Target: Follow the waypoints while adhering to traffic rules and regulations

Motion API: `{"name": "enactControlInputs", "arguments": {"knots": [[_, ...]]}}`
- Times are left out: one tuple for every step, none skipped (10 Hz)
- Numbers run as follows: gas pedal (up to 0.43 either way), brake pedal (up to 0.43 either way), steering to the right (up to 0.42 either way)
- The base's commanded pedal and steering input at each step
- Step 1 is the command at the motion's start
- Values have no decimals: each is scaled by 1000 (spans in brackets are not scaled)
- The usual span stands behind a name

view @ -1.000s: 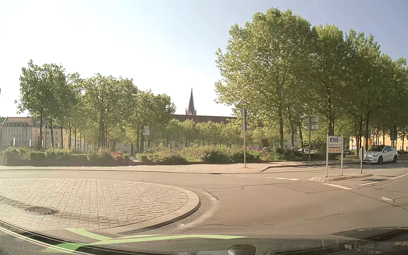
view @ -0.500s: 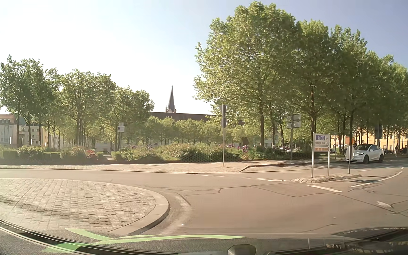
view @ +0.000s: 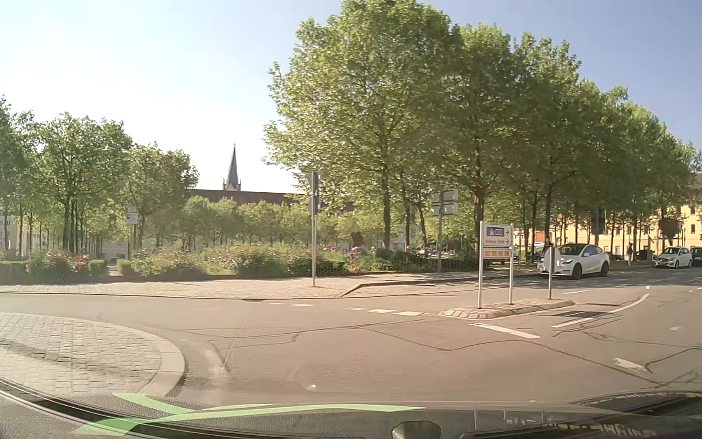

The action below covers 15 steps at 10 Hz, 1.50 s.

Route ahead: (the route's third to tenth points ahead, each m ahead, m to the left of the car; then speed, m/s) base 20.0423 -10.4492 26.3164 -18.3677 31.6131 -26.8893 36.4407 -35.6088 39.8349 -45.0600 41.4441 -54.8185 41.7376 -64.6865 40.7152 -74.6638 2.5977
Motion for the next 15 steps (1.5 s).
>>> {"name": "enactControlInputs", "arguments": {"knots": [[118,0,520],[118,0,525],[118,0,526],[118,0,525],[118,0,525],[118,0,524],[118,0,523],[118,0,519],[118,0,509],[118,0,500],[118,0,496],[118,0,490],[118,0,462],[118,0,420],[118,0,383]]}}
